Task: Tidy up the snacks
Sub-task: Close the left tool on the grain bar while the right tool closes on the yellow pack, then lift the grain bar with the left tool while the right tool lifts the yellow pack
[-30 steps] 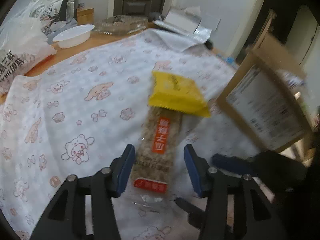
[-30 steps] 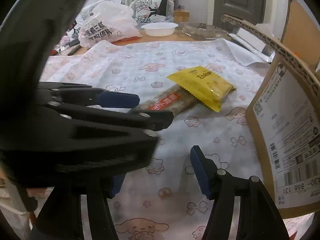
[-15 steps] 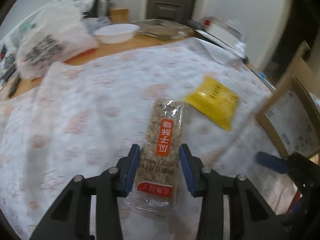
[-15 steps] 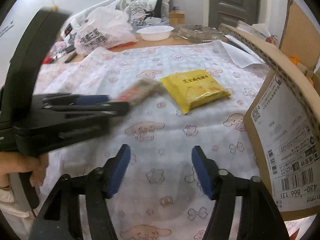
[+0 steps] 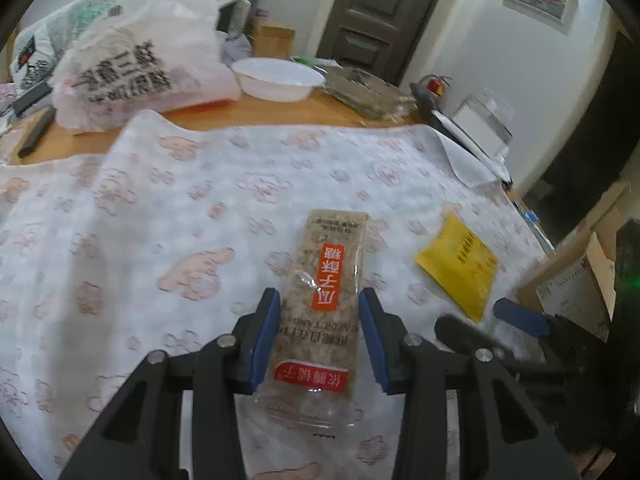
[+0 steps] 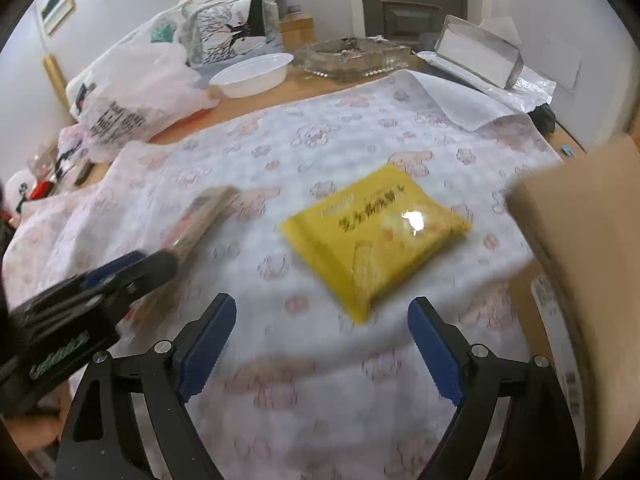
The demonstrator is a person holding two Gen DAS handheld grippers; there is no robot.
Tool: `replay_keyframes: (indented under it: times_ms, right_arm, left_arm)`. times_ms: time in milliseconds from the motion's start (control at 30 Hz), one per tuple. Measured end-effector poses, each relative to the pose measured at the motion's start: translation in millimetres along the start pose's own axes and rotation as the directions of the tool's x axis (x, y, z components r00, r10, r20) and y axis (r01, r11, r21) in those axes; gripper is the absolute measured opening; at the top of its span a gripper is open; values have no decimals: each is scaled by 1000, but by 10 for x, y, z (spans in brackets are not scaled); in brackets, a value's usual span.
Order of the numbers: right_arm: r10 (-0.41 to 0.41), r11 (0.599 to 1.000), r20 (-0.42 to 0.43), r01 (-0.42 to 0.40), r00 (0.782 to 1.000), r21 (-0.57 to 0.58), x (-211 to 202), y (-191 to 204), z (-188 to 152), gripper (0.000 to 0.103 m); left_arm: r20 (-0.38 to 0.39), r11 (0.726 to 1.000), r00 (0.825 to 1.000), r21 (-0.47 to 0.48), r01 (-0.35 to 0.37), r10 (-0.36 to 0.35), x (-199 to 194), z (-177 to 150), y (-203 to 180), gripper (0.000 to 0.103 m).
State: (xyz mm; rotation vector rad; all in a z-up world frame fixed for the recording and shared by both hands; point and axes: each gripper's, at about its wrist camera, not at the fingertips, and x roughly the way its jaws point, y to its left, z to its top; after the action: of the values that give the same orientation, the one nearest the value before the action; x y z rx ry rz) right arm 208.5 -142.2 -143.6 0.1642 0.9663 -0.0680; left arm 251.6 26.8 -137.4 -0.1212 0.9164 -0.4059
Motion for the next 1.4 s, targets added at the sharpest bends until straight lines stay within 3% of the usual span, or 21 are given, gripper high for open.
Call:
replay_keyframes:
  times_ms: [167, 233, 400, 567, 600, 667, 733, 867, 933, 967, 1067, 1200, 1367, 1400]
  right_arm:
    - [-30, 999, 1, 30, 1000, 33, 125, 40, 137, 91]
    - [-76, 997, 18, 75, 997, 35, 155, 48, 178, 94]
    - [-88, 990, 13, 86, 996, 114, 232, -16, 297, 100]
    - [-128, 982, 44, 121, 991, 145, 298, -31, 374, 100]
    - [-136, 983, 43, 130, 990, 133, 323, -23, 376, 98]
    - [-156, 982, 44, 150, 987, 119, 334, -26, 360, 83]
    - [-155, 984, 62, 148, 986, 102, 323, -20, 356, 76]
    - [-108, 993, 68, 104, 992, 53, 298, 26, 319, 75]
    - [-32, 999, 47, 33, 998, -16, 261, 117, 261, 75]
    - [7, 994, 24, -4, 1000, -109, 231, 230, 200, 75]
    - [-6, 957, 11, 9, 1000, -291, 121, 457, 80, 75]
    - [16, 971, 4, -15, 1000, -240, 79, 434, 104, 85]
    - [15, 989, 14, -13, 1000, -146, 208, 356, 149, 85]
    - [1, 989, 21, 2, 1000, -146, 227, 360, 154, 78]
  left_arm:
    - [28, 999, 999, -42, -30, 31, -62, -8, 140, 38]
    - [37, 999, 999, -50, -19, 21, -89, -11, 158, 38]
    - [50, 998, 999, -69, 9, -6, -118, -11, 191, 38]
    - [55, 996, 998, -81, 24, -20, -119, -9, 213, 38]
    - [55, 996, 998, -82, 26, -21, -121, -11, 216, 38]
    - [56, 996, 998, -81, 26, -21, -123, -13, 213, 38]
    - [55, 997, 998, -79, 26, -21, -121, -11, 208, 38]
    - [56, 996, 998, -86, 34, -29, -127, -12, 208, 38]
    - [56, 995, 998, -90, 39, -34, -128, -11, 217, 38]
    - [55, 995, 998, -91, 41, -36, -126, -13, 210, 38]
    - [50, 996, 998, -81, 38, -34, -115, -13, 204, 38]
    - [37, 997, 999, -63, 32, -30, -86, -22, 187, 38]
    - [32, 997, 999, -65, 32, -30, -74, -31, 199, 38]
    - [32, 998, 999, -62, 32, -30, -72, -28, 205, 38]
